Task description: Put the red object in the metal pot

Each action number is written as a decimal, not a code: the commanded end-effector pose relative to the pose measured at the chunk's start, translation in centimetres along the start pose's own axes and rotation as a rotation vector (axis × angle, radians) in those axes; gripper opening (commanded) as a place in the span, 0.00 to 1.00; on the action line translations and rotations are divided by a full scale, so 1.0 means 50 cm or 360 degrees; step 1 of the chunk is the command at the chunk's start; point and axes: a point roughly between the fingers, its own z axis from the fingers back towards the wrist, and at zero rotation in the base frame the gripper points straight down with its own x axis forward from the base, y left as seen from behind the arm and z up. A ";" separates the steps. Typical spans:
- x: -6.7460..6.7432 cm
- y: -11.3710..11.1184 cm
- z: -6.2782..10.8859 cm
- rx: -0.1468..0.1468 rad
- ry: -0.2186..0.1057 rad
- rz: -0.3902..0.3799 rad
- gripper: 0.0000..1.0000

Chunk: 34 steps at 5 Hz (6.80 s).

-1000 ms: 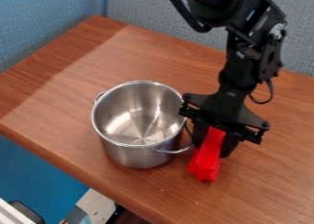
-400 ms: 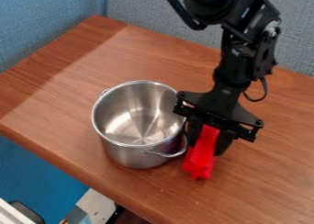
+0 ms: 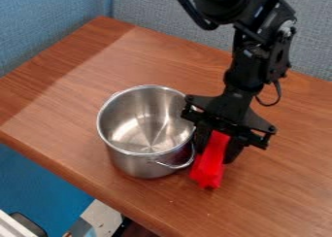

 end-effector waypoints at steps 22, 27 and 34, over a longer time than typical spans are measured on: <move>0.010 0.159 0.061 -0.0126 -0.0237 0.0120 0.00; 0.020 0.142 0.064 -0.0204 -0.0146 0.0106 0.00; 0.019 0.169 0.137 -0.0318 -0.0144 0.0087 0.00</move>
